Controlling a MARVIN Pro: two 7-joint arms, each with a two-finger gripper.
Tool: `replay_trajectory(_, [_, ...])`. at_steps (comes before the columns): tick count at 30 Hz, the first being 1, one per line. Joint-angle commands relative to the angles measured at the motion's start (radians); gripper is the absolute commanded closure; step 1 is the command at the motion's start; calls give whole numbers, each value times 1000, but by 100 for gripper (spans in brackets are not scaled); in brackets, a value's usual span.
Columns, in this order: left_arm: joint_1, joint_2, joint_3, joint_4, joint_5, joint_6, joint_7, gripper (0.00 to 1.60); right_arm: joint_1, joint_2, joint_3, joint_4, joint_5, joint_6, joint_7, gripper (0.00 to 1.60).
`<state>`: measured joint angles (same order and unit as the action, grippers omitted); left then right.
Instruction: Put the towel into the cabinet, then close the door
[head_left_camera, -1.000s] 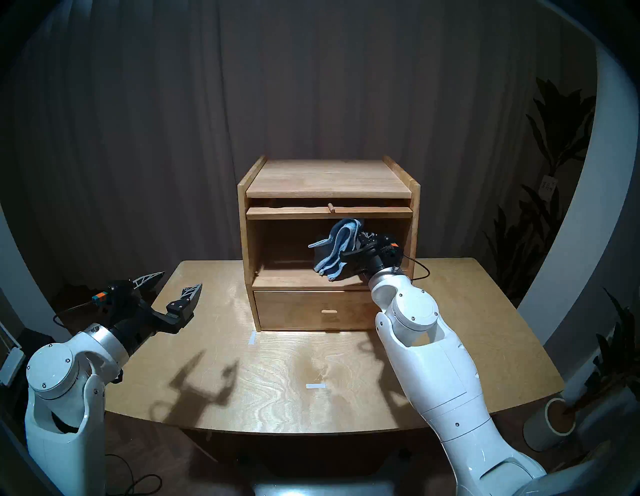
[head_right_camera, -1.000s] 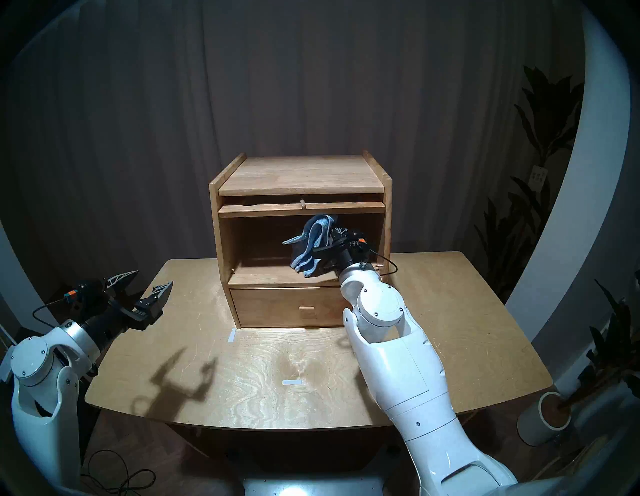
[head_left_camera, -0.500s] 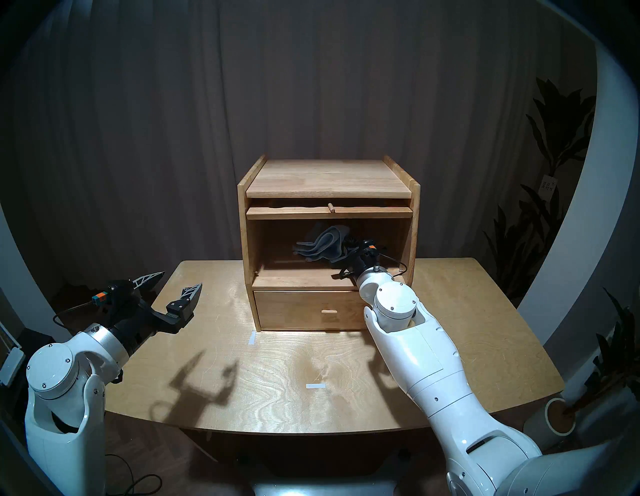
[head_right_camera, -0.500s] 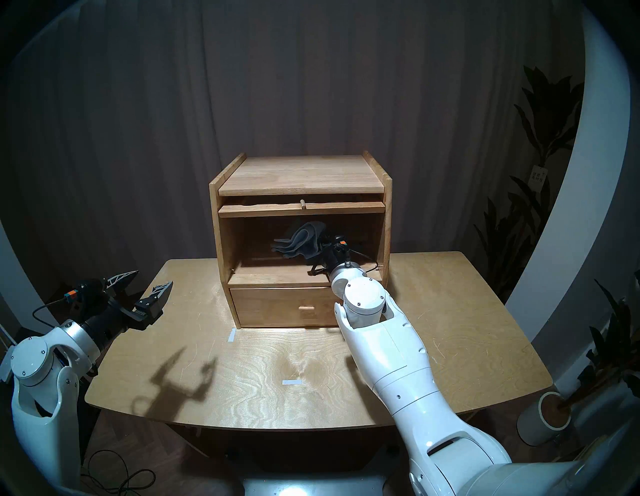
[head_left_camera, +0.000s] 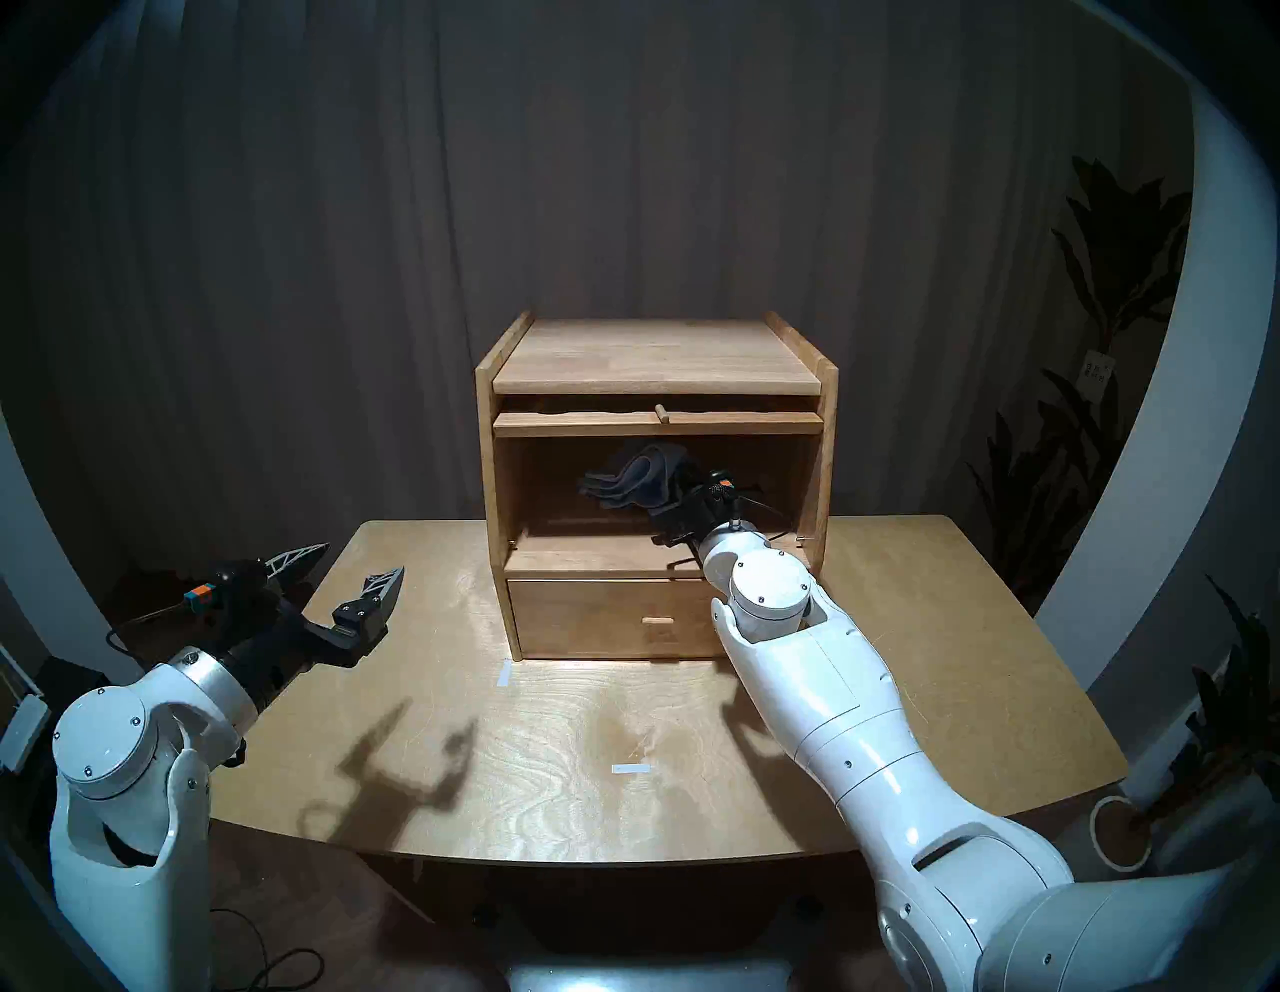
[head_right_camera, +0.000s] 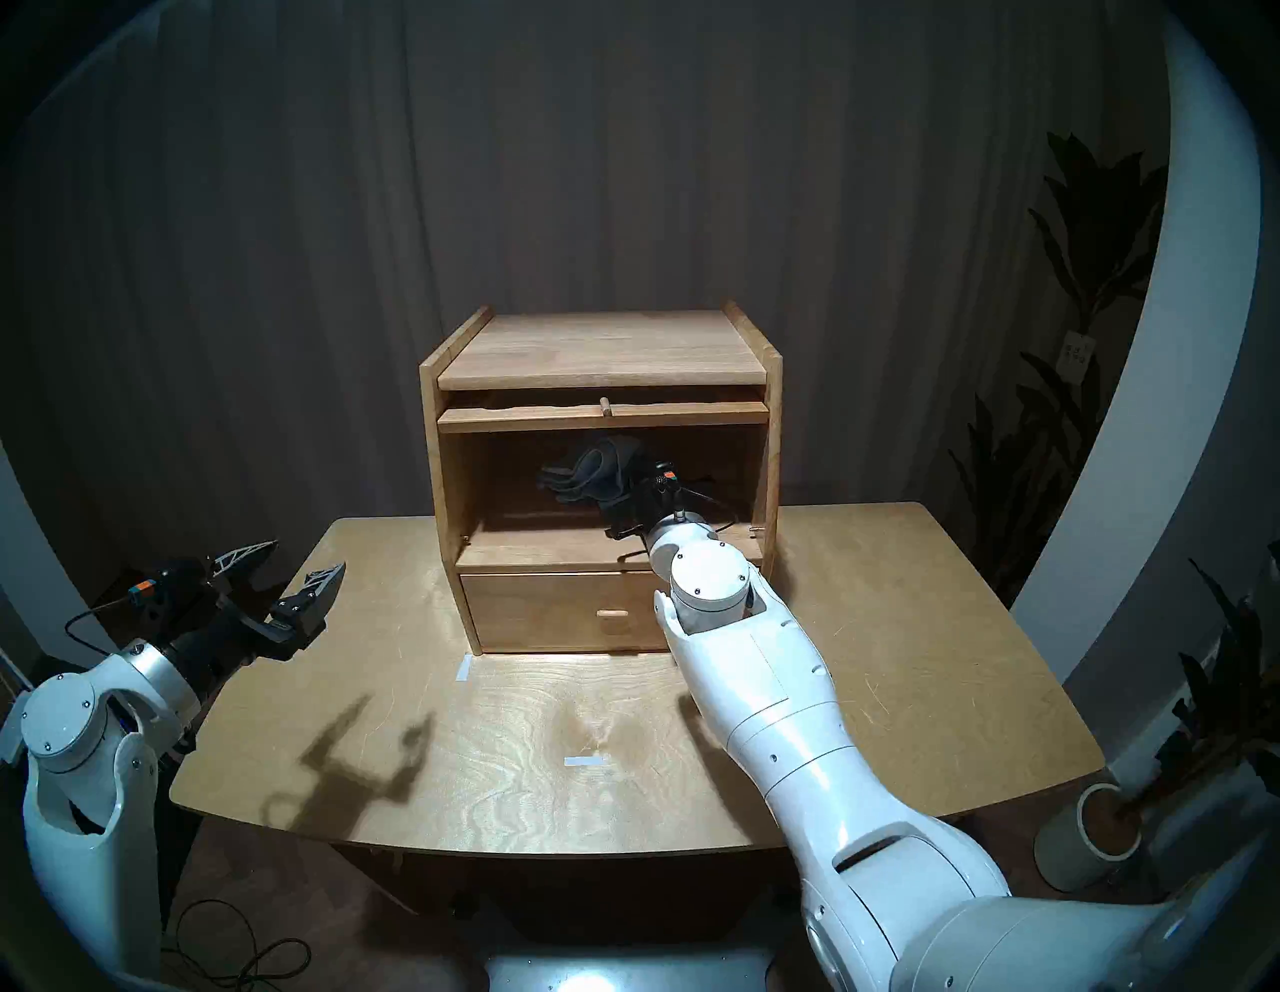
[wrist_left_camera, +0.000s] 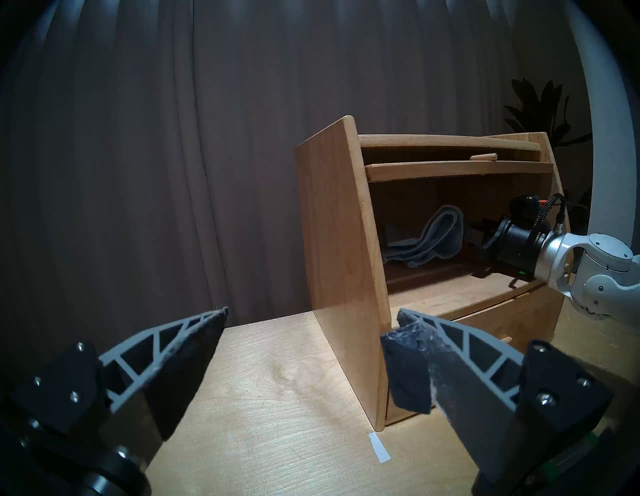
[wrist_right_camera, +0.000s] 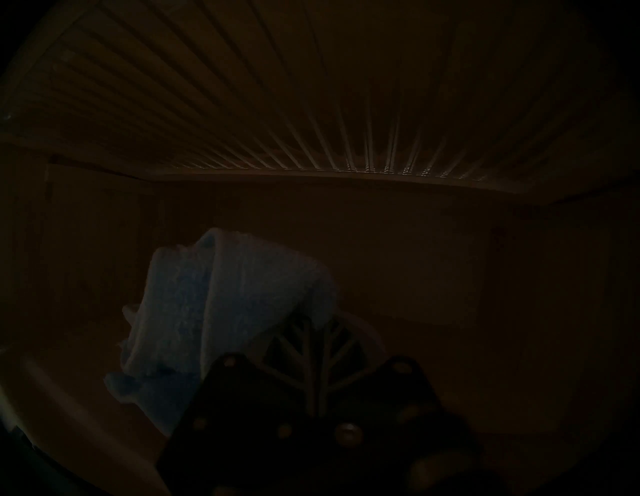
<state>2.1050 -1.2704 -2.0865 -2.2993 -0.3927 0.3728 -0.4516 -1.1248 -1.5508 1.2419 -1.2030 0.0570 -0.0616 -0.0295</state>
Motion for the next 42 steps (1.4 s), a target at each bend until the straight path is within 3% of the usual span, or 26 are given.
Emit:
replay_trajectory(1, [0, 0, 1, -16, 1, -4, 0, 0, 112, -25, 34, 74, -23, 2, -1, 160])
replay_trajectory(5, [1, 0, 1, -17, 1, -4, 0, 0, 139, -21, 25, 96, -22, -12, 1, 160])
replay_trajectory(10, [1, -1, 1, -17, 2, -4, 0, 0, 72, -8, 12, -8, -32, 7, 11, 160])
replay_trajectory(19, [0, 0, 1, -15, 1, -3, 0, 0, 26, -3, -11, -102, -53, -12, 14, 160])
replay_trajectory(23, [1, 0, 1, -16, 1, -4, 0, 0, -5, 15, -5, -158, -66, 42, 1, 160])
replay_trajectory(27, [1, -1, 1, -18, 2, -4, 1, 0, -11, 34, -3, -223, -77, 168, 3, 160])
replay_trajectory(33, [1, 0, 1, -17, 2, -4, 1, 0, 95, 28, -10, -94, -98, 199, 20, 160])
replay_trajectory(42, [1, 0, 1, -17, 1, -4, 1, 0, 164, 11, -29, 35, -127, 165, 49, 160])
